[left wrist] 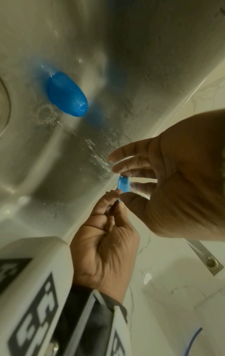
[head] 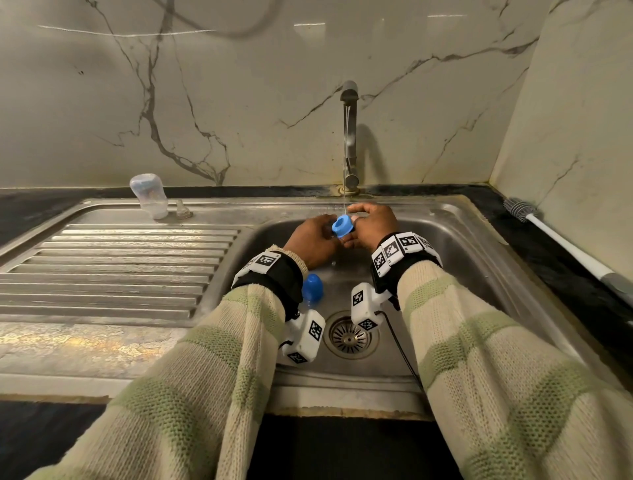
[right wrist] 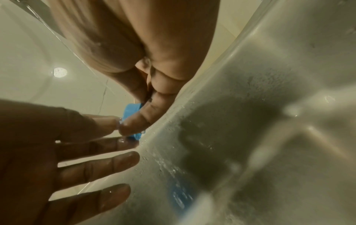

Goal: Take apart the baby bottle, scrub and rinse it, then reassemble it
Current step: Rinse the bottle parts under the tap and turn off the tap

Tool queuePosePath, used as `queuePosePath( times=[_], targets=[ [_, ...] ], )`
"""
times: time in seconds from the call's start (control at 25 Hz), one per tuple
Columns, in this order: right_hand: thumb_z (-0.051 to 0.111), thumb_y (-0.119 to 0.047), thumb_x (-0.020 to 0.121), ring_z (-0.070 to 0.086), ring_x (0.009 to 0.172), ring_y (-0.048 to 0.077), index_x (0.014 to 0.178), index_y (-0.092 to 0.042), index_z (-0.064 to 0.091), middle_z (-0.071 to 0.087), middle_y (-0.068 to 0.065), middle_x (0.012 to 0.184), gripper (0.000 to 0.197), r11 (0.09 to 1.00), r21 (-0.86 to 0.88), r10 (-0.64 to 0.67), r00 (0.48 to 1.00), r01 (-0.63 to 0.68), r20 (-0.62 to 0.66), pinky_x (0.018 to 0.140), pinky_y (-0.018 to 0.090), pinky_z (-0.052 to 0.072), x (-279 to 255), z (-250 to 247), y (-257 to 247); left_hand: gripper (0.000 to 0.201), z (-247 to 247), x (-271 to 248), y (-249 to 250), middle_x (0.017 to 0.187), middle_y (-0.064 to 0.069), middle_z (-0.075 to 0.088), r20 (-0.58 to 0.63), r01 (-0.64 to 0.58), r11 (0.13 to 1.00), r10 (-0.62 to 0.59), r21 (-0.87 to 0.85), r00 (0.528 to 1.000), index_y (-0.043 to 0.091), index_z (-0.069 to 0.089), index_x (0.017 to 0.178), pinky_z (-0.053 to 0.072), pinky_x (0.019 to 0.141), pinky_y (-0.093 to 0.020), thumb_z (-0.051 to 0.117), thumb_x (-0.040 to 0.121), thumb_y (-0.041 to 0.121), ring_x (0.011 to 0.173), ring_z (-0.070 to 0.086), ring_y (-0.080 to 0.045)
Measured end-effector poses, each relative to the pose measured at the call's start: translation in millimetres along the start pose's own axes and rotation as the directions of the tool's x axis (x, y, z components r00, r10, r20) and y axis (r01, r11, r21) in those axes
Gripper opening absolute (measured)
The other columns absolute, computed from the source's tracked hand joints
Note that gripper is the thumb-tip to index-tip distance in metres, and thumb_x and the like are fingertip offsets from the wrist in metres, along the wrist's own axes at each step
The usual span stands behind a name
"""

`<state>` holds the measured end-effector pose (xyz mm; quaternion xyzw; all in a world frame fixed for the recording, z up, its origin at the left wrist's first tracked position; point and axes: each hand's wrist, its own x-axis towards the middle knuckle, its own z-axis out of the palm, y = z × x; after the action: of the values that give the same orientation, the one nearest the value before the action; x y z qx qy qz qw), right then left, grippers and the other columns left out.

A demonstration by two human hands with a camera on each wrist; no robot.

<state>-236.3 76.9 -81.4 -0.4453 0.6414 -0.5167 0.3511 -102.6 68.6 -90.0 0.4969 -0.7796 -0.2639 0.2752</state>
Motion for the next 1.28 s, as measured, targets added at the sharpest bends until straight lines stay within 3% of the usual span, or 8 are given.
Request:
queuePosePath(
  times=[0.24, 0.56, 0.68, 0.8, 0.92, 1.0, 1.16, 1.28],
  targets=[
    [0.05, -0.002, 0.095, 0.071, 0.085, 0.031, 0.113, 0.002, 0.065, 0.068, 0.024, 0.107, 0.024, 0.998, 0.011, 0.067, 0.994, -0.068, 0.082, 0.067, 0.036, 0.06, -0.6, -2.7, -1.2, 0.041, 1.0, 2.2, -2.8, 0.116, -0.001, 0.069, 0.014, -0.003, 1.0, 0.003, -0.005, 1.0, 0.014, 0.062, 0.132, 0.049, 0.1, -0.035, 0.066, 0.092, 0.019, 0.103, 0.063, -0.016],
    [0.071, -0.012, 0.087, 0.061, 0.055, 0.023, 0.092, -0.011, 0.054, 0.066, 0.016, 0.079, 0.018, 0.986, -0.143, 0.097, 0.993, -0.086, 0.073, 0.055, 0.036, 0.057, 6.3, -2.4, 16.9, 0.024, 0.3, 1.4, -5.5, 0.11, -0.005, 0.071, -0.002, -0.076, 0.996, 0.076, 0.056, 0.997, 0.015, 0.07, 0.116, 0.049, 0.091, -0.029, 0.064, 0.092, 0.017, 0.097, 0.064, -0.016],
    [0.074, -0.016, 0.084, 0.062, 0.061, 0.024, 0.101, -0.011, 0.056, 0.067, 0.015, 0.083, 0.025, 0.933, -0.36, 0.066, 0.984, -0.001, 0.166, 0.059, 0.038, 0.056, 2.9, -5.1, 20.0, 0.033, -0.3, 0.0, -4.3, 0.125, -0.005, 0.068, 0.007, -0.058, 0.998, 0.058, 0.023, 0.998, 0.015, 0.067, 0.125, 0.046, 0.098, -0.029, 0.064, 0.093, 0.016, 0.11, 0.062, -0.016],
    [0.075, -0.021, 0.083, 0.063, 0.065, 0.023, 0.103, -0.014, 0.059, 0.068, 0.011, 0.087, 0.027, 0.885, -0.452, -0.004, 0.972, 0.113, 0.236, 0.053, 0.031, 0.053, -0.6, -4.3, 20.5, 0.029, -0.8, 0.7, -6.9, 0.123, -0.006, 0.069, -0.012, -0.033, 0.998, 0.034, 0.059, 0.999, 0.013, 0.07, 0.121, 0.049, 0.101, -0.032, 0.06, 0.093, 0.01, 0.103, 0.062, -0.012],
    [0.073, -0.019, 0.083, 0.066, 0.078, 0.028, 0.103, -0.009, 0.066, 0.07, 0.015, 0.095, 0.023, 0.817, -0.532, -0.073, 0.955, 0.223, 0.289, 0.069, 0.037, 0.056, 0.3, -2.6, 17.6, 0.027, -1.7, 2.1, -7.3, 0.119, -0.006, 0.071, -0.039, -0.012, 0.999, 0.014, 0.04, 0.999, 0.011, 0.072, 0.116, 0.052, 0.1, -0.035, 0.062, 0.092, 0.006, 0.1, 0.065, -0.013],
    [0.077, -0.025, 0.079, 0.066, 0.082, 0.027, 0.099, -0.008, 0.07, 0.071, 0.014, 0.095, 0.028, 0.787, -0.573, -0.098, 0.963, 0.23, 0.253, 0.079, 0.04, 0.056, 4.4, -3.7, 19.8, 0.024, -2.0, 3.5, -7.2, 0.114, -0.005, 0.072, -0.042, -0.007, 1.0, 0.007, 0.021, 0.999, 0.012, 0.073, 0.112, 0.055, 0.096, -0.036, 0.062, 0.092, 0.006, 0.097, 0.067, -0.014],
    [0.083, -0.037, 0.07, 0.067, 0.083, 0.026, 0.097, -0.006, 0.067, 0.07, 0.009, 0.092, 0.044, 0.707, -0.699, -0.016, 0.992, 0.102, 0.128, 0.079, 0.038, 0.056, 8.3, -16.0, 23.9, 0.02, -0.7, 5.7, -13.6, 0.103, -0.007, 0.073, -0.06, 0.027, 0.994, -0.02, 0.105, 0.998, 0.008, 0.074, 0.103, 0.051, 0.087, -0.028, 0.056, 0.097, 0.013, 0.089, 0.066, -0.016],
    [0.084, -0.033, 0.07, 0.064, 0.085, 0.024, 0.097, -0.008, 0.065, 0.068, 0.004, 0.093, 0.041, 0.741, -0.665, -0.108, 0.994, 0.097, 0.025, 0.078, 0.034, 0.054, 5.4, -23.4, 23.4, 0.022, -0.3, 7.9, -17.3, 0.099, -0.014, 0.074, -0.041, 0.062, 0.986, -0.057, 0.156, 0.998, 0.004, 0.075, 0.096, 0.051, 0.083, -0.03, 0.057, 0.096, 0.016, 0.093, 0.069, -0.023]
  ],
)
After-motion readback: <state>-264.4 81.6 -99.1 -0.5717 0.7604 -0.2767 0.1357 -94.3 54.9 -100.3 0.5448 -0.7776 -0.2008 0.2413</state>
